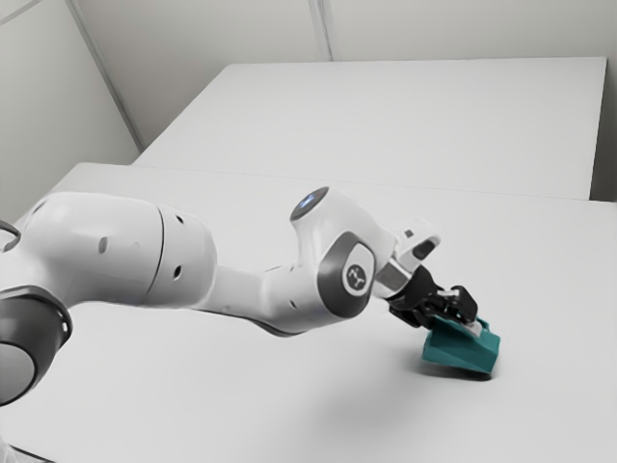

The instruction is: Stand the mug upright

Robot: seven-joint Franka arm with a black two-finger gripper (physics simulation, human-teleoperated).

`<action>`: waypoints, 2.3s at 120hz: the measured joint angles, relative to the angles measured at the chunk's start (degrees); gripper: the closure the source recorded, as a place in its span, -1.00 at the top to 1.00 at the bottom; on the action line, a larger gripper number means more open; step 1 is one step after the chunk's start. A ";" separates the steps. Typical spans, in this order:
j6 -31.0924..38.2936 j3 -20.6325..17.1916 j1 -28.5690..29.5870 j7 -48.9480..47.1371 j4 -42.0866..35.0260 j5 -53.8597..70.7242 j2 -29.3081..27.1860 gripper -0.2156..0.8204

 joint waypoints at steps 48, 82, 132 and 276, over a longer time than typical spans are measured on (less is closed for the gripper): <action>0.75 -0.41 -0.45 -0.26 3.32 0.65 0.13 -0.80; 0.64 -0.37 -0.83 -0.53 4.88 1.53 0.93 -0.91; -14.15 11.14 -0.55 -1.94 4.42 16.67 -6.80 -0.93; -36.94 30.12 -0.69 -15.47 1.06 50.87 -11.90 -0.93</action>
